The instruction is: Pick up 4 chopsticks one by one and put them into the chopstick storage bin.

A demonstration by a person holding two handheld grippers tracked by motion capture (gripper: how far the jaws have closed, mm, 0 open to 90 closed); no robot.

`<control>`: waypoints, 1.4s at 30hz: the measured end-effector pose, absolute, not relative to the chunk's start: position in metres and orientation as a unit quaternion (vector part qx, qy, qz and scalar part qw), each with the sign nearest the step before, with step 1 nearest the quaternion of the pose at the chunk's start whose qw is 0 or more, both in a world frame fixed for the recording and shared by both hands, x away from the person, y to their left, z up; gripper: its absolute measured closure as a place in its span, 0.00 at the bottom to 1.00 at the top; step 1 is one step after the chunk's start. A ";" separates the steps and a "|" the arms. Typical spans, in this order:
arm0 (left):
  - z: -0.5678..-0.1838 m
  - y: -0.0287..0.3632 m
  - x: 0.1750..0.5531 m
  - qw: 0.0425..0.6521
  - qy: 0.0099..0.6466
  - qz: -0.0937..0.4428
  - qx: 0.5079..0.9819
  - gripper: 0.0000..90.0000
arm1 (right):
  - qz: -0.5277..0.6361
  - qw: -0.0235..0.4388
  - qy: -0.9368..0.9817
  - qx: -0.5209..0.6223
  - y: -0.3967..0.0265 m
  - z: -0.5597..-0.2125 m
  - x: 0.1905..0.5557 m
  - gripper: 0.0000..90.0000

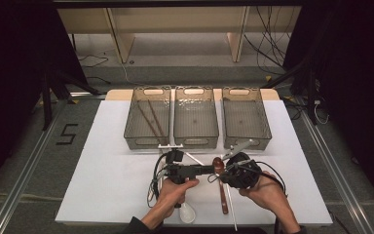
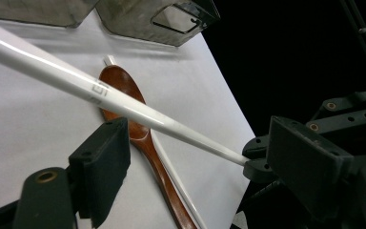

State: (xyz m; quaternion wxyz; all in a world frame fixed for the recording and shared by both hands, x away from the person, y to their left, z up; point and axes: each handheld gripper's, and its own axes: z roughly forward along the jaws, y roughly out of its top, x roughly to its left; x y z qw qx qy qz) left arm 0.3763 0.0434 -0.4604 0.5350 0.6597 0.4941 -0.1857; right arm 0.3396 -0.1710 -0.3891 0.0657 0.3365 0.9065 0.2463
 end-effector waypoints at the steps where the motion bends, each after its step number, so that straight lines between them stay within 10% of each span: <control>1: -0.460 0.044 0.376 0.536 0.495 -0.187 0.658 0.26 | 0.249 0.066 0.907 0.335 -0.171 -0.389 0.340 0.95; 42: -0.452 0.062 0.378 0.599 0.468 -0.242 0.604 0.92 | 0.297 0.070 0.902 0.305 -0.167 -0.390 0.337 0.95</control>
